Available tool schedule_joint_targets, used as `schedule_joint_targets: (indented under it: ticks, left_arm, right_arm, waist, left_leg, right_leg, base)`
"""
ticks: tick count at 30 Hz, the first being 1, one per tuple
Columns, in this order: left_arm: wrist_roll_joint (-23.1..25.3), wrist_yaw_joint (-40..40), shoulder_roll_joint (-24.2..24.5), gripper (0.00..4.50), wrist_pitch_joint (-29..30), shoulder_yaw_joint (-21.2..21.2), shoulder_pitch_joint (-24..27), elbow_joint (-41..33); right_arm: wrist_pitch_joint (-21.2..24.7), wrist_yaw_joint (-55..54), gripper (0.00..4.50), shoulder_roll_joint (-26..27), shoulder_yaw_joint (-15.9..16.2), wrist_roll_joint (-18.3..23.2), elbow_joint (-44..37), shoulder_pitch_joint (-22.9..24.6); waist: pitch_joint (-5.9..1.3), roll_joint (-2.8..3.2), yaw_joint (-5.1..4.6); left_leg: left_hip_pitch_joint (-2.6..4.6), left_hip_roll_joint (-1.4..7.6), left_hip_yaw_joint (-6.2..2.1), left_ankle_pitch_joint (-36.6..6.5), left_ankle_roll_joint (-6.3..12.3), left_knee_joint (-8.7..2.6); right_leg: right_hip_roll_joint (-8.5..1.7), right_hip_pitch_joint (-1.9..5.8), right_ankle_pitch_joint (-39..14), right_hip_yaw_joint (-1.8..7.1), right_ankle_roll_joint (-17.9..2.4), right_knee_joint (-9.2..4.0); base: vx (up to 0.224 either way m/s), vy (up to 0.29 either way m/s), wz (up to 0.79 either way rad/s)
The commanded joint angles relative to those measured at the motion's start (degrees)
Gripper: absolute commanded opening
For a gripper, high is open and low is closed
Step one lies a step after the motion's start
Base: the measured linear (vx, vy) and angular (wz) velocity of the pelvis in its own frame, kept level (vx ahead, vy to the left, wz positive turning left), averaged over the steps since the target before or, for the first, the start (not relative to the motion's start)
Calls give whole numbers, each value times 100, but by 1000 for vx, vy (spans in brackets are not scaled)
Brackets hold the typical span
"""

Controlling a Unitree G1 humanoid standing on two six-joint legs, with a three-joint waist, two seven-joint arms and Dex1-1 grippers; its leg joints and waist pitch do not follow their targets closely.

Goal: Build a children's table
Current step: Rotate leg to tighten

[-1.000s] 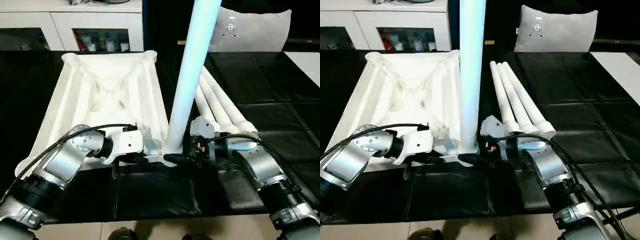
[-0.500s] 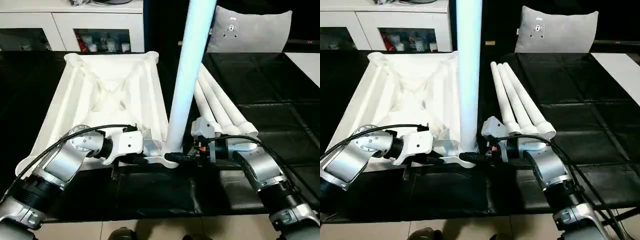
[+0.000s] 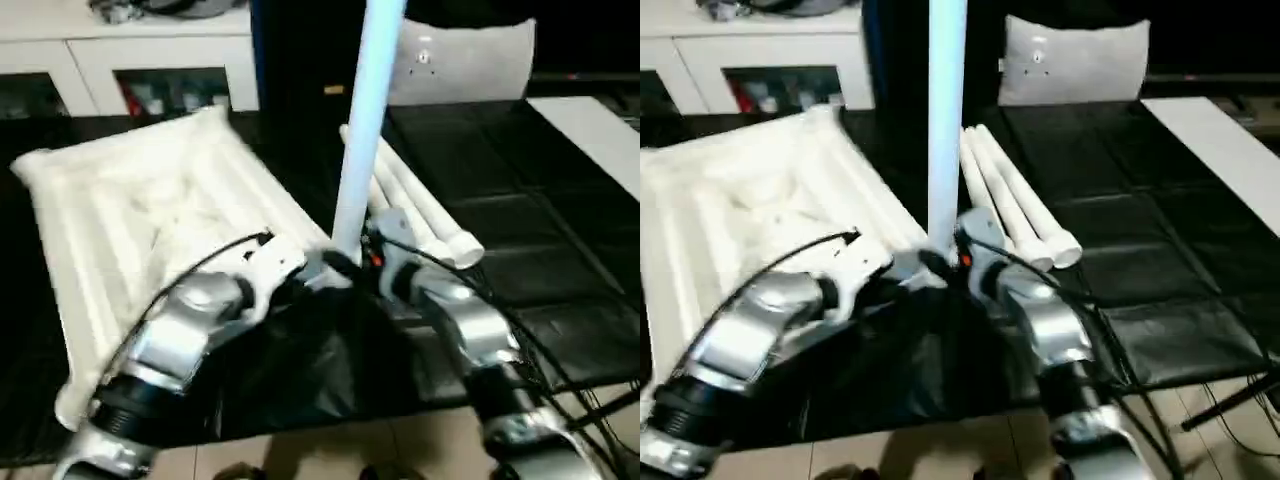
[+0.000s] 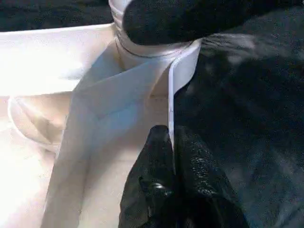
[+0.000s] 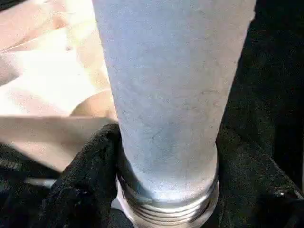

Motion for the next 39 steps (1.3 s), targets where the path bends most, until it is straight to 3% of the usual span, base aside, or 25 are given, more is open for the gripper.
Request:
schedule_joint_targets:
  ticks: [1, 2, 3, 5, 7, 13, 16, 18, 27, 33, 39]
  left_arm:
    - [-155, 64, -377, 0, -6, -286, -60, -436]
    - [-119, 172, -479, 0, 76, -323, -59, -517]
    - [-106, 213, -494, 0, 78, -335, -65, -526]
    - [-72, 243, -454, 0, 33, -351, -83, -503]
    - [-50, 246, -427, 0, -2, -355, -83, -498]
    - [16, -34, 72, 0, -357, -314, -83, -333]
    - [-64, -236, 243, 0, -510, -263, -74, -241]
    - [-121, -388, 349, 0, -680, -277, -74, -186]
    - [-271, -1368, 974, 0, -1560, -534, -147, 242]
    - [-452, -2231, 1306, 0, -2262, -698, -304, 428]
    - [-443, -2486, 1412, 0, -2477, -804, -381, 521]
  right_arm:
    - [206, 95, 264, 432, 384, 114, 217, 14]
    - [131, 121, 320, 472, 321, 153, 202, 39]
    - [111, 133, 334, 477, 306, 173, 184, 52]
    - [98, 110, 335, 453, 267, 160, 149, 73]
    - [103, 121, 369, 445, 252, 147, 134, 82]
    - [-107, 613, 421, 20, 185, 281, -358, 298]
    - [-110, 989, 444, -295, 123, 360, -685, 407]
    - [-87, 1111, 444, -459, 104, 358, -754, 427]
    - [-240, 2322, 444, -1482, 181, 478, -1130, 515]
    - [-433, 3231, 444, -2055, 364, 533, -1235, 450]
    - [-645, 3550, 444, -2224, 536, 494, -1238, 469]
  waist:
    - [-310, 19, 28]
    - [-312, -3, 26]
    - [-318, 6, 34]
    - [-331, 12, 40]
    - [-345, 21, 51]
    - [-348, 16, 75]
    - [-364, 41, 111]
    - [-366, 46, 130]
    - [-349, 63, 187]
    - [-364, 42, 209]
    - [-370, 47, 251]
  left_leg:
    - [69, 292, -216, -1939, -99, -491]
    - [63, 297, -209, -1884, -74, -496]
    - [58, 301, -211, -1835, -55, -495]
    - [43, 296, -198, -1674, 4, -491]
    - [42, 297, -187, -1519, 43, -483]
    - [31, 295, -170, -1340, 147, -480]
    - [33, 298, -166, -1199, 186, -465]
    - [26, 297, -157, -1092, 237, -459]
    - [63, 312, -164, -1435, 104, -480]
    - [52, 308, -152, -1267, 228, -454]
    - [58, 332, -146, -1184, 243, -448]
  right_leg:
    - [-348, 158, -2383, 286, -893, -572]
    - [-341, 162, -2215, 289, -917, -559]
    - [-340, 170, -2111, 290, -938, -548]
    - [-331, 177, -1779, 295, -1009, -522]
    - [-325, 190, -1443, 294, -1099, -492]
    - [-324, 216, -1246, 294, -1133, -479]
    - [-318, 227, -1002, 290, -1209, -452]
    - [-308, 229, -784, 285, -1267, -430]
    - [-324, 225, -1125, 294, -1235, -460]
    - [-328, 238, -891, 288, -1381, -429]
    - [-344, 240, -791, 292, -1460, -406]
  base:
    - [0, 0, 0]
    - [0, 0, 0]
    - [0, 0, 0]
    - [0, 0, 0]
    - [0, 0, 0]
    - [0, 0, 0]
    - [0, 0, 0]
    - [0, 0, 0]
    - [0, 0, 0]
    - [0, 0, 0]
    - [0, 0, 0]
